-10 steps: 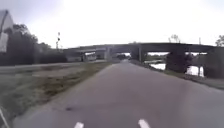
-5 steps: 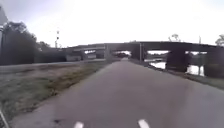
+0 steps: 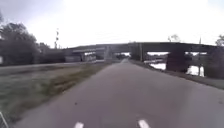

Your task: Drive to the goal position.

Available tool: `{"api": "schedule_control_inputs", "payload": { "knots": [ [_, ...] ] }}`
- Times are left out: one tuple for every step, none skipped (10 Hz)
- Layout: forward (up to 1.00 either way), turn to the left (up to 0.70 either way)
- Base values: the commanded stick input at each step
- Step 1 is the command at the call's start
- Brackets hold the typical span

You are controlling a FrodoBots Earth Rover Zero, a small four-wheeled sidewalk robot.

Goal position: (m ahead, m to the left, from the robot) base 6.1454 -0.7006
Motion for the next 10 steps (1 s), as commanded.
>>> {"api": "schedule_control_inputs", "payload": {
  "knots": [
    [0.70,-0.27],
    [0.70,-0.35],
    [0.70,-0.20],
    [0.70,0.00],
    [0.70,0.00],
    [0.70,0.00],
    [0.70,0.00],
    [0.70,0.00],
    [0.70,0.00],
    [0.70,0.00]
  ]
}}
